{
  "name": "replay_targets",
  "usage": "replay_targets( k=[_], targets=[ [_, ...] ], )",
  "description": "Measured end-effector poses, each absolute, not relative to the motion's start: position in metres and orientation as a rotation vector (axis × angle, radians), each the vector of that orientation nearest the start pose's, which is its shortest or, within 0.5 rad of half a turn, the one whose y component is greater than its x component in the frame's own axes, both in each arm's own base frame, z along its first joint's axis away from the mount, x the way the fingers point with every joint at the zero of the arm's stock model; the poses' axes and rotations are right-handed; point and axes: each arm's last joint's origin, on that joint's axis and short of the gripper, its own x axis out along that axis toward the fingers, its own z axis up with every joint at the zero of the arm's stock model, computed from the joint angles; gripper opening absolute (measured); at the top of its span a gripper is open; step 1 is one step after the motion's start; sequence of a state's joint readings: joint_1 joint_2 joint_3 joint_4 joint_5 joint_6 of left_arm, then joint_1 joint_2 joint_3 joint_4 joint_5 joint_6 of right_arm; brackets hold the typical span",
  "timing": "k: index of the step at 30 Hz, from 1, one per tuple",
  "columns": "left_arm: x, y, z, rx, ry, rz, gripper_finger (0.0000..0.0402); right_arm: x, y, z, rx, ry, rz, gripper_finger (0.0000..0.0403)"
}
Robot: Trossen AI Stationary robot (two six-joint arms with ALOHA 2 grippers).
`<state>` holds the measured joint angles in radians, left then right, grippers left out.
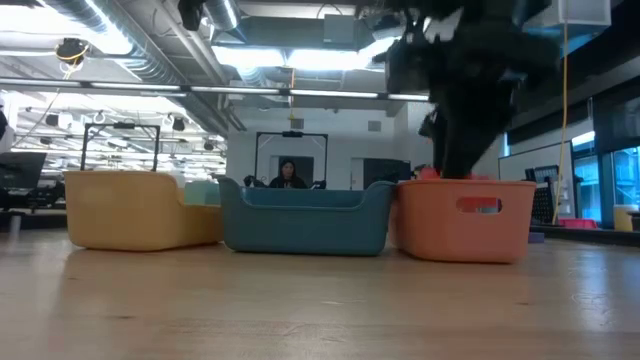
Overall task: Sort & place blocks by color
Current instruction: Put the orange game piece into the orange bin
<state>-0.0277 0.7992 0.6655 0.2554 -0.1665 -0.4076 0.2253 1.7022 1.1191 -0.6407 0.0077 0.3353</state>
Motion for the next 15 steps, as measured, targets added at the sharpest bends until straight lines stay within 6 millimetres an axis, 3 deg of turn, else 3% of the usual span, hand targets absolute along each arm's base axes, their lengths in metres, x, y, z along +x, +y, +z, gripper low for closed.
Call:
replay_targets(
  k=[6, 15],
  targets=[
    [0.182, 0.000, 0.331, -0.419, -0.148, 0.112, 0.0195, 0.322, 0.071, 0.171, 0.092, 1.269, -0.092, 0.0157],
    [0.182, 0.000, 0.331, -0.419, -0.148, 0.112, 0.0195, 0.323, 0.071, 0.168, 0.081, 1.270, -0.104, 0.0185]
  ],
)
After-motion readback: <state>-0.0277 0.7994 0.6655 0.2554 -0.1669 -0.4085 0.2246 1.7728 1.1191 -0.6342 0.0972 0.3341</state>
